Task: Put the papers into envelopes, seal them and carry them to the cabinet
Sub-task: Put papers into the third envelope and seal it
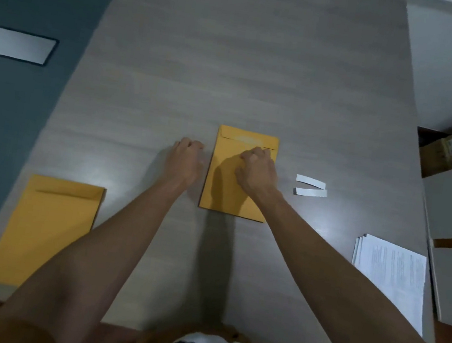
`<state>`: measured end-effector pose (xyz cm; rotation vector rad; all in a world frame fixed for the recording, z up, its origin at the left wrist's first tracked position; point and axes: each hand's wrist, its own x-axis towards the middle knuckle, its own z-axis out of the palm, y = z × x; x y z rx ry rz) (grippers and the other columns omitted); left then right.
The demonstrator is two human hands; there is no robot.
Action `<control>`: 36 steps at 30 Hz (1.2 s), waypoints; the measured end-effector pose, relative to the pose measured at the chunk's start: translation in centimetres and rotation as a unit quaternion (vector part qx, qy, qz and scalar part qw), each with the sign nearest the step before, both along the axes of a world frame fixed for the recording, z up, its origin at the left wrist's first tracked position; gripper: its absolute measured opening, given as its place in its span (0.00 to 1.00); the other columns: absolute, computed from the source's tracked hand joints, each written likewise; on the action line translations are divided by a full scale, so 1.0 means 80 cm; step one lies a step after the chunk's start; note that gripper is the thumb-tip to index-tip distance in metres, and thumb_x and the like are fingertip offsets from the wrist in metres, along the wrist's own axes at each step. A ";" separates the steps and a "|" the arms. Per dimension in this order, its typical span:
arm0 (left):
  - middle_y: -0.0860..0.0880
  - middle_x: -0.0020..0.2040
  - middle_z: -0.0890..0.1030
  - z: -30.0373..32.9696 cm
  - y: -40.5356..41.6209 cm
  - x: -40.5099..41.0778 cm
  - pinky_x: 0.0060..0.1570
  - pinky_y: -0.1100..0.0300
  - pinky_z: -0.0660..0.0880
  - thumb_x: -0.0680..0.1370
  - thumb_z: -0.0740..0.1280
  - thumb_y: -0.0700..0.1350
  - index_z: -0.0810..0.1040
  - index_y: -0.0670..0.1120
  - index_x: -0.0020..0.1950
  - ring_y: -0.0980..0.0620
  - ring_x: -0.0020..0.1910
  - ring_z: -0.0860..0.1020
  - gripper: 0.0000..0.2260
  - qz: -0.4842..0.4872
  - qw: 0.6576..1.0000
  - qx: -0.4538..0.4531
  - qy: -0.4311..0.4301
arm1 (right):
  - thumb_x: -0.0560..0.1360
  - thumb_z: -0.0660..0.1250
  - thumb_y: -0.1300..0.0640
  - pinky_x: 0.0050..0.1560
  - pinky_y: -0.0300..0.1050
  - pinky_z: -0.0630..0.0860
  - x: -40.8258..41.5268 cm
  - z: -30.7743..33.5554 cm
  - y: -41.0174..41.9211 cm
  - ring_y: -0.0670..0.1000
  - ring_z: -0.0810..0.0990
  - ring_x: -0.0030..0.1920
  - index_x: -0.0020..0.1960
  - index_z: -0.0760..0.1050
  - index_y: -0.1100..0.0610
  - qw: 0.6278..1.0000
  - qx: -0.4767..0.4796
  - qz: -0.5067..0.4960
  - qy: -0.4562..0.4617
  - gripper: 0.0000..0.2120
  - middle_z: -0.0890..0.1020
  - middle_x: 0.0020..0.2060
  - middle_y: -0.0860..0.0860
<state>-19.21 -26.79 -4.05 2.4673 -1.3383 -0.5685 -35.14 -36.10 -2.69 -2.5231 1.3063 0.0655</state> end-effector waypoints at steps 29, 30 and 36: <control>0.45 0.52 0.78 -0.042 0.305 -0.164 0.51 0.50 0.76 0.73 0.74 0.51 0.79 0.45 0.58 0.44 0.53 0.78 0.18 -0.092 0.988 -0.037 -0.115 | 0.70 0.73 0.46 0.59 0.49 0.73 -0.124 -0.031 0.236 0.54 0.72 0.60 0.65 0.71 0.54 0.993 0.076 0.004 -0.087 0.27 0.75 0.58 0.52; 0.46 0.51 0.79 -0.042 0.304 -0.171 0.49 0.51 0.76 0.71 0.75 0.52 0.79 0.45 0.58 0.45 0.51 0.78 0.19 -0.100 0.987 -0.038 -0.122 | 0.70 0.73 0.48 0.57 0.48 0.75 -0.137 -0.031 0.240 0.53 0.73 0.57 0.63 0.72 0.54 0.992 0.080 0.006 -0.097 0.24 0.76 0.56 0.52; 0.45 0.55 0.81 -0.056 0.295 -0.187 0.53 0.51 0.75 0.71 0.74 0.49 0.82 0.46 0.44 0.45 0.56 0.75 0.07 -0.159 0.972 -0.125 -0.119 | 0.73 0.69 0.61 0.44 0.44 0.80 -0.179 -0.020 0.257 0.47 0.79 0.38 0.48 0.80 0.58 0.976 0.087 -0.096 -0.178 0.04 0.82 0.38 0.50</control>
